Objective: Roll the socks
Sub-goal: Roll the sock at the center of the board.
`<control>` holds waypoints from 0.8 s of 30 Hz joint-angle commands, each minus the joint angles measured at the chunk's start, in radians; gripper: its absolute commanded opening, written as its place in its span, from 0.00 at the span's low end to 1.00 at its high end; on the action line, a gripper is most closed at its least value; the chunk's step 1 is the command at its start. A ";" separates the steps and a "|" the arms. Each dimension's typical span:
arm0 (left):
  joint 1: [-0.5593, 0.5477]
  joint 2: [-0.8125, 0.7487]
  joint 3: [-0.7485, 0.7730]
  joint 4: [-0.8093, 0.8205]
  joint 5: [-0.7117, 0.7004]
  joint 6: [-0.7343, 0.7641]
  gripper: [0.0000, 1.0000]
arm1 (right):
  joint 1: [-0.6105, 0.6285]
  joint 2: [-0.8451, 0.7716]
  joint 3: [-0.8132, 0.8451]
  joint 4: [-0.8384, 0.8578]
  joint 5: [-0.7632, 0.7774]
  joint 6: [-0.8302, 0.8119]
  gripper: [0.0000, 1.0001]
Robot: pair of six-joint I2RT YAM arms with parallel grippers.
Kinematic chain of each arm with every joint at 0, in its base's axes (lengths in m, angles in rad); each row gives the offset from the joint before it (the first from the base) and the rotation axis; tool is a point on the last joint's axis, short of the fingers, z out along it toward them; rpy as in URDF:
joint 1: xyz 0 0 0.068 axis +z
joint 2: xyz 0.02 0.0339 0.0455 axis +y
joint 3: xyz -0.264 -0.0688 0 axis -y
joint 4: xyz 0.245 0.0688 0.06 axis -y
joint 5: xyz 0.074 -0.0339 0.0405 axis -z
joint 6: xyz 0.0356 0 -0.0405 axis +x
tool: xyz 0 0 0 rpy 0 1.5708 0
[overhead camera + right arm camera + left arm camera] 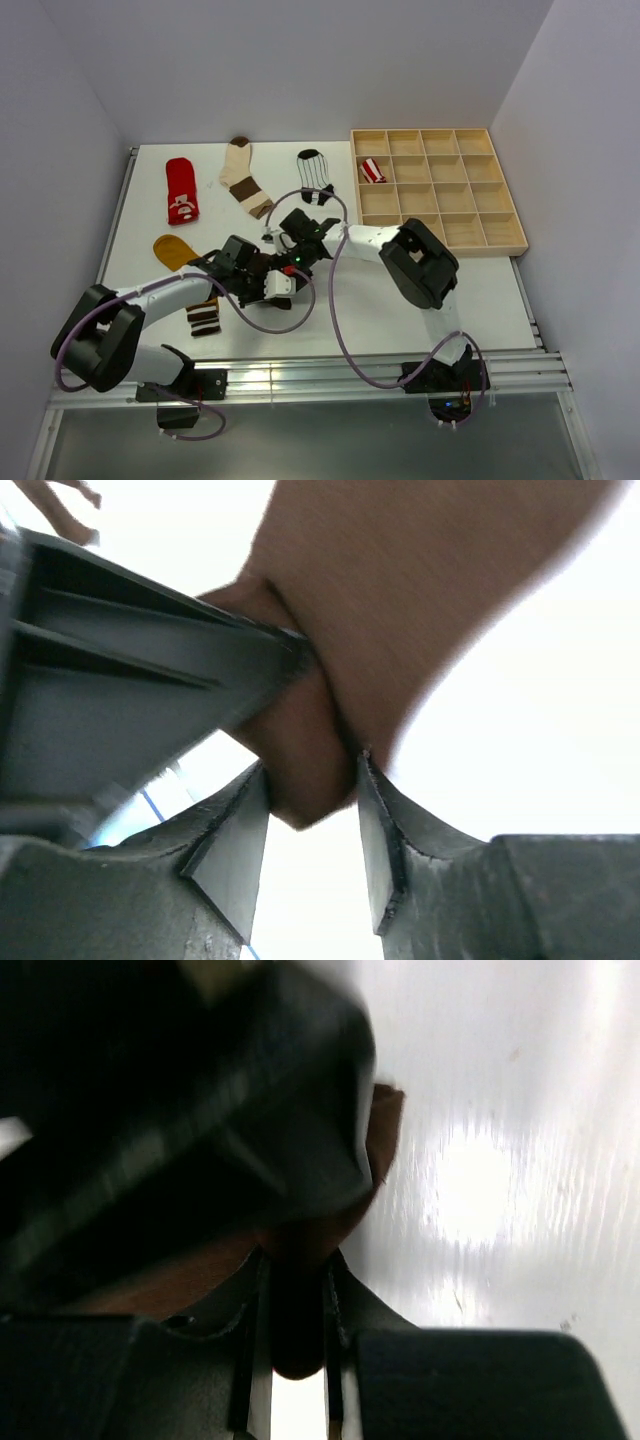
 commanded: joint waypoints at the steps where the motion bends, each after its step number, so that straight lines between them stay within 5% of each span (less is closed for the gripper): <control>1: -0.028 0.035 0.037 0.009 0.005 -0.026 0.00 | -0.067 -0.109 -0.114 0.046 0.109 0.059 0.47; 10: -0.111 0.071 0.079 0.041 0.009 -0.015 0.00 | -0.124 -0.319 -0.290 0.154 0.161 0.146 0.51; 24: -0.145 0.002 0.054 0.018 0.037 0.019 0.00 | -0.136 0.011 0.101 -0.001 0.198 0.159 0.52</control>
